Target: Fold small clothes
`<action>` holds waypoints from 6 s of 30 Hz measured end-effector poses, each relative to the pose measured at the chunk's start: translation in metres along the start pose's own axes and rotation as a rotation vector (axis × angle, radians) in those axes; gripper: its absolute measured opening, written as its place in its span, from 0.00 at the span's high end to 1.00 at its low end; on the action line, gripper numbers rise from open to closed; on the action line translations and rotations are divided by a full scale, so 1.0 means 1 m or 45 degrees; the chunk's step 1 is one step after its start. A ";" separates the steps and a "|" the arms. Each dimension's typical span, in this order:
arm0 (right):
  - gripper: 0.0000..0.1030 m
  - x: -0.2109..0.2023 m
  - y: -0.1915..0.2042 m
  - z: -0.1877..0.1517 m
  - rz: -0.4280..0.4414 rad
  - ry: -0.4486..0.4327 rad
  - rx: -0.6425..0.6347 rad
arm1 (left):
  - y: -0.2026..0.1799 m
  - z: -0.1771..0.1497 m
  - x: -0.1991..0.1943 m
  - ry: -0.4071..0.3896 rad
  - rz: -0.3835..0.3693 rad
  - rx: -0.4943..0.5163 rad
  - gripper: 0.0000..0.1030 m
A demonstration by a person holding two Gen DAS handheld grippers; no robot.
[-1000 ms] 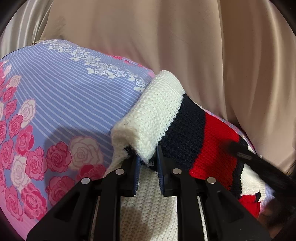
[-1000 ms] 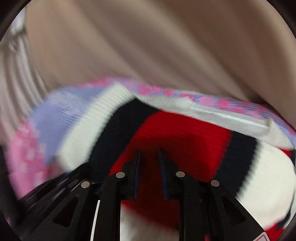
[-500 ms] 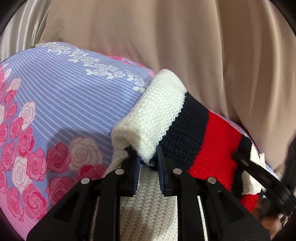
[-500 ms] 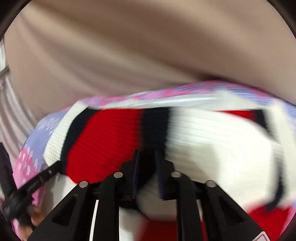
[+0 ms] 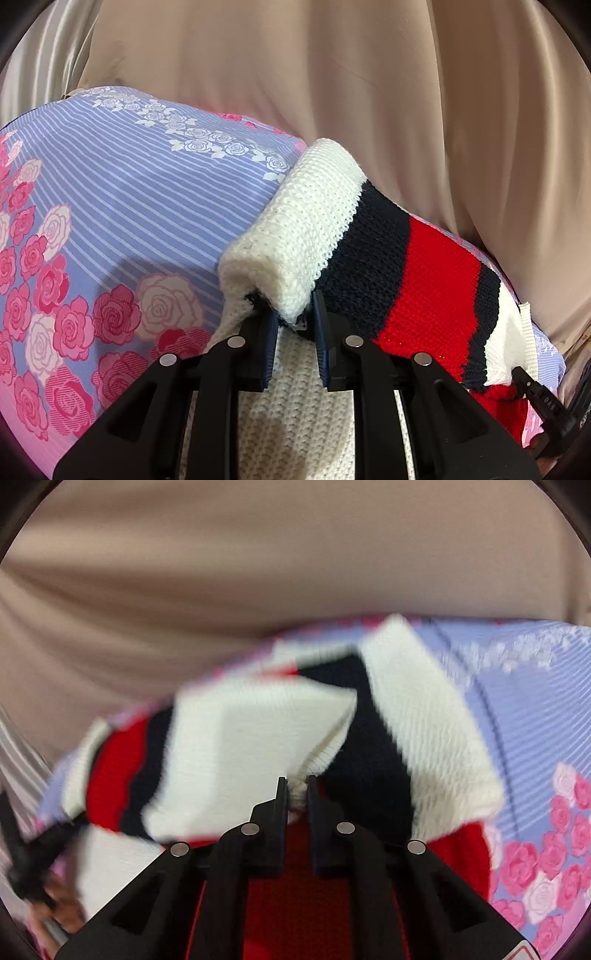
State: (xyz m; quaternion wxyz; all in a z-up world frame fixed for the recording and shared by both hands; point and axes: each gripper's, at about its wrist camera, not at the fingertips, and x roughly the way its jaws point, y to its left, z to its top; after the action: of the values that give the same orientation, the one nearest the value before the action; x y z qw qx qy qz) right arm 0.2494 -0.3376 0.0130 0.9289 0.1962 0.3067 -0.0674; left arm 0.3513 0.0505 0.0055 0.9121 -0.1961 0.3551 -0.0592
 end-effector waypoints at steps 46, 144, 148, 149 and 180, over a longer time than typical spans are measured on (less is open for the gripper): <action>0.91 -0.232 -0.044 -0.231 0.311 0.018 0.227 | 0.060 -0.155 -0.207 0.222 -0.298 0.165 0.93; 0.83 -0.303 -0.086 -0.266 0.072 0.110 0.333 | 0.116 -0.192 -0.274 0.383 -0.230 0.324 0.90; 0.70 -0.296 -0.096 -0.281 -0.151 0.171 0.286 | 0.128 -0.217 -0.265 0.488 -0.186 0.301 0.84; 0.70 -0.302 -0.097 -0.274 -0.133 0.134 0.301 | 0.127 -0.215 -0.268 0.465 -0.188 0.290 0.81; 0.83 -0.214 -0.061 -0.136 -0.265 -0.060 0.123 | 0.023 -0.120 -0.118 0.305 -0.135 0.406 0.89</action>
State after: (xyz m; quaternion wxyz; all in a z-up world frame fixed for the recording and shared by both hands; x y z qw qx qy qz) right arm -0.0111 -0.3371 0.0211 0.9133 0.2062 0.2998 -0.1827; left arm 0.1830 0.0630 -0.0105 0.8785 -0.0594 0.4362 -0.1855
